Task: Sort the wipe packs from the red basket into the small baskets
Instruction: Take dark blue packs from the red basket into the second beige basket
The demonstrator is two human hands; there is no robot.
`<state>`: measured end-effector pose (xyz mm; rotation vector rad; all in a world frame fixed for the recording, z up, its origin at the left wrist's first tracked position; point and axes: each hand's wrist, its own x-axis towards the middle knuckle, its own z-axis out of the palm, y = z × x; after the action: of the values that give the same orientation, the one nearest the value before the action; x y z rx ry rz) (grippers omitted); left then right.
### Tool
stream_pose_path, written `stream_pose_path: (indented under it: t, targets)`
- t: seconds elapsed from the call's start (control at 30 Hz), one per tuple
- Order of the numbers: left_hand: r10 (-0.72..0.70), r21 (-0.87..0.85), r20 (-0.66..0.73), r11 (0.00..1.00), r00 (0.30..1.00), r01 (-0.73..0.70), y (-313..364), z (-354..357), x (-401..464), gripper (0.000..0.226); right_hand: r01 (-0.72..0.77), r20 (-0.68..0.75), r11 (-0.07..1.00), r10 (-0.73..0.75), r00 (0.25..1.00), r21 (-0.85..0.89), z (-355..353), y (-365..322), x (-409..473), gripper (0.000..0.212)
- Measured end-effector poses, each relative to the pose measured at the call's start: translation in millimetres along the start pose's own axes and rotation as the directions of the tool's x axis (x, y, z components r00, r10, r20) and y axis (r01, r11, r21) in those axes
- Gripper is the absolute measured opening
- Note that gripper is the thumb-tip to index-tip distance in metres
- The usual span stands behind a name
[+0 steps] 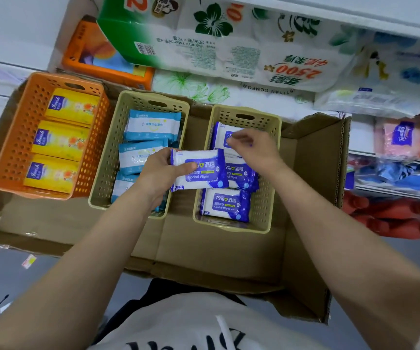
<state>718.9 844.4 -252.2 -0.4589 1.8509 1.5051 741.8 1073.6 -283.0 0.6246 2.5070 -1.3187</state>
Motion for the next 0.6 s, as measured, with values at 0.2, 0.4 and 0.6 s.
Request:
stream_pose_path:
  t: [0.2, 0.4, 0.6]
  targets:
    - [0.054, 0.026, 0.078, 0.998, 0.995, -0.056, 2, 29, 5, 0.047, -0.01, 0.448, 1.0, -0.004, 0.894, 0.029, -20, -26, -11, 0.018]
    - [0.178, 0.304, -0.06, 0.941, 0.982, -0.152, -35, 36, 4, 0.051, -0.041, 0.345, 0.926, 0.181, 0.921, -0.376, -9, 14, -21, 0.032]
    - [0.141, 0.313, -0.051, 0.942, 0.989, -0.118, -61, 34, 5, 0.042, -0.009, 0.341, 0.915, 0.159, 0.926, -0.403, 40, 33, -40, 0.026]
